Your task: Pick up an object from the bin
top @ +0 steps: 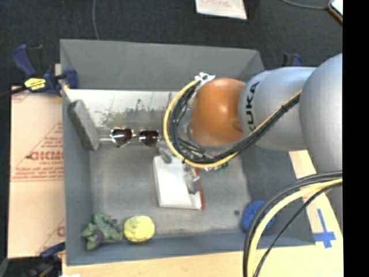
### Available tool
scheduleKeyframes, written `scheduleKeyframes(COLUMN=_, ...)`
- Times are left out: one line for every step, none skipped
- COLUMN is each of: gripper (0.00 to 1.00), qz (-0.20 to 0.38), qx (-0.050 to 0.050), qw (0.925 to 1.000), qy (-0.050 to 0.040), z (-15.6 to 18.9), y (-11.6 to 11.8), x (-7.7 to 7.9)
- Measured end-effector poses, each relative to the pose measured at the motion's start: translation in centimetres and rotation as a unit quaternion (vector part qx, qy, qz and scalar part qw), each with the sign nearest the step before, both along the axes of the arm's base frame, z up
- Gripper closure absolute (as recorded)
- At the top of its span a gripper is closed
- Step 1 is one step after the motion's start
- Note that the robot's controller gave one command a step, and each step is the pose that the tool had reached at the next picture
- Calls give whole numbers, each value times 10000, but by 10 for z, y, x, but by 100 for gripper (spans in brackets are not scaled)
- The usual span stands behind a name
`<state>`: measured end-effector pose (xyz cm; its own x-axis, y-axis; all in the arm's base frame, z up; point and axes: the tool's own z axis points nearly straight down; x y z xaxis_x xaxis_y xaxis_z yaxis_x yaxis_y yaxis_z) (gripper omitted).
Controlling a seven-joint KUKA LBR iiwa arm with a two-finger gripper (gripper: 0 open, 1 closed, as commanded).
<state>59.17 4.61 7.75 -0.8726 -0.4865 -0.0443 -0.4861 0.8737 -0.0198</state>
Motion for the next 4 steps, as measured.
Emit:
scheduleKeyframes(gripper=0, qz=-1192, qx=94, qw=9928, qy=-62, z=-1, y=-17, x=-32)
scheduleKeyframes(gripper=100, qz=-355, qx=53, qw=9992, qy=-158, z=0, y=-20, x=-35)
scheduleKeyframes(gripper=0, qz=-353, qx=54, qw=9993, qy=-116, z=-3, y=-20, x=-38)
scheduleKeyframes(gripper=0, qz=-354, qx=54, qw=9993, qy=-116, z=-3, y=-20, x=-38)
